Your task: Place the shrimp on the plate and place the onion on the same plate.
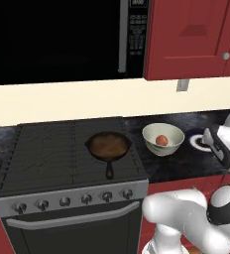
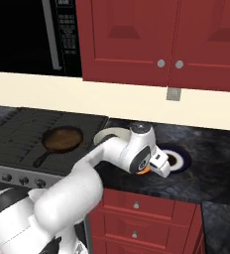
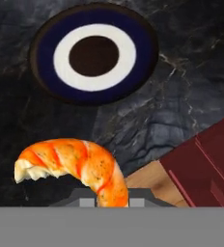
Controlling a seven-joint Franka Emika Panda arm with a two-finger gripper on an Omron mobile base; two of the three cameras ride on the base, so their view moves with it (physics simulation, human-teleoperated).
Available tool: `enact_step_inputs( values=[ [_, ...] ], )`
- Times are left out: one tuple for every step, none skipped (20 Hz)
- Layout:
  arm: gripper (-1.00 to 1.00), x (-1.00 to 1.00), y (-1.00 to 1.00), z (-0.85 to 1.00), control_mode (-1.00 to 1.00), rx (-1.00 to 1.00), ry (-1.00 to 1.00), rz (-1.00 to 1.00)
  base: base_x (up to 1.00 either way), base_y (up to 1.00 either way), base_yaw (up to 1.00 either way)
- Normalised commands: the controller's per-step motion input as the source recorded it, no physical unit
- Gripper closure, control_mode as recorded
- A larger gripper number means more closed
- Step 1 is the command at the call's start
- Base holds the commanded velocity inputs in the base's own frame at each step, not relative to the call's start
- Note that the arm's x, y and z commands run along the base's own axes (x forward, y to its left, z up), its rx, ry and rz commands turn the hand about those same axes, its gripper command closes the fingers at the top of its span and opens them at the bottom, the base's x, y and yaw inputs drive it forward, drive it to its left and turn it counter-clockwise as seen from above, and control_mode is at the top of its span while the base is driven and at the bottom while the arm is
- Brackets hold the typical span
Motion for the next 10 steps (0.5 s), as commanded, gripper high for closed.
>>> enact_step_inputs(
  values=[
    [1.00,0.61,-0.80,0.00,-1.00,0.00,0.06,0.00,0.00,0.00,0.00],
    [1.00,0.81,-0.80,0.00,-1.00,0.00,0.13,0.00,0.00,0.00,0.00],
    [1.00,0.94,-0.90,0.00,-1.00,0.00,0.13,0.00,0.00,0.00,0.00],
    [1.00,0.91,-0.81,0.00,-1.00,0.00,0.08,0.00,0.00,0.00,0.00],
    [1.00,0.89,-0.61,0.00,-1.00,0.00,0.04,0.00,0.00,0.00,0.00],
    [1.00,0.83,-0.51,0.00,-1.00,0.00,0.00,0.00,0.00,0.00,0.00],
    [1.00,0.68,-0.39,-0.02,-1.00,0.00,0.00,0.01,0.00,0.00,0.00],
    [1.00,0.66,-0.37,-0.13,-1.00,0.00,0.00,0.00,0.00,0.00,0.00],
    [1.00,0.59,-0.31,-0.19,-1.00,0.00,-0.05,0.00,0.00,0.00,0.00],
    [1.00,0.54,-0.17,-0.14,-1.00,0.00,-0.11,0.03,0.00,0.00,0.00]
  ],
)
